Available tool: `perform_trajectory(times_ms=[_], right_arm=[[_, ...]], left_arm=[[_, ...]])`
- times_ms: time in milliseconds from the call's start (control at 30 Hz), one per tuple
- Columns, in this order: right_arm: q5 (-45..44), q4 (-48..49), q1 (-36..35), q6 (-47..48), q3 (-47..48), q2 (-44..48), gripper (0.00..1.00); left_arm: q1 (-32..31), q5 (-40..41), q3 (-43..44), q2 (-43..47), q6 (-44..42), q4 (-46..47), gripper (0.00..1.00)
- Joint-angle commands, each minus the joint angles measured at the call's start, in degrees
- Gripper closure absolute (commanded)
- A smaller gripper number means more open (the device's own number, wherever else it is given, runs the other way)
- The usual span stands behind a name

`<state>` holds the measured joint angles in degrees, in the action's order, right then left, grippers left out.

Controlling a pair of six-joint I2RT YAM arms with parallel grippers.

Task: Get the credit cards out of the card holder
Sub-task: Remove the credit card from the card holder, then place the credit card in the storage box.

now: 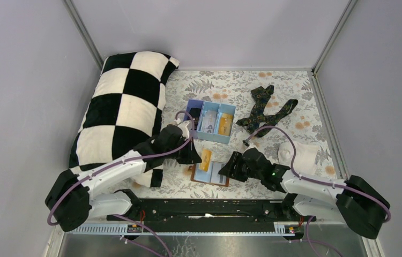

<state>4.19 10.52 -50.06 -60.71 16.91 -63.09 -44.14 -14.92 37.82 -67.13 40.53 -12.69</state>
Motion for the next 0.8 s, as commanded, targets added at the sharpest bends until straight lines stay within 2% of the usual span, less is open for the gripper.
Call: perform_trajectory(times_ms=[0, 100, 200, 433, 533, 700, 767], right_arm=[[0.85, 1.71, -0.54, -0.06, 1.76, 7.34, 0.37], [2.53, 7.24, -0.47, -1.77, 0.08, 10.52, 0.25], [4.36, 13.64, -0.47, -3.93, -1.96, 11.81, 0.18], [7.55, 25.88, -0.11, -9.14, -4.86, 9.23, 0.14], [8.73, 31.94, -0.01, -10.44, -5.66, 8.27, 0.2], [8.92, 35.25, -0.01, -10.5, -5.28, 9.83, 0.52], [9.95, 34.92, 0.05, -9.8, -4.19, 9.97, 0.59]], left_arm=[[0.74, -5.12, 2.92, 3.45, -1.95, -1.26, 1.0], [0.98, -9.59, 2.97, 4.5, -0.79, 0.41, 1.0], [1.29, -13.34, 2.95, 5.72, 0.31, 2.16, 1.0], [1.59, -18.24, 1.79, 10.21, 4.88, 7.48, 1.0], [1.86, -18.68, 1.56, 10.94, 5.08, 8.03, 1.0], [2.21, -20.33, 0.64, 10.63, 6.24, 10.06, 1.0], [2.37, -20.67, 0.38, 10.41, 6.67, 10.78, 1.0]])
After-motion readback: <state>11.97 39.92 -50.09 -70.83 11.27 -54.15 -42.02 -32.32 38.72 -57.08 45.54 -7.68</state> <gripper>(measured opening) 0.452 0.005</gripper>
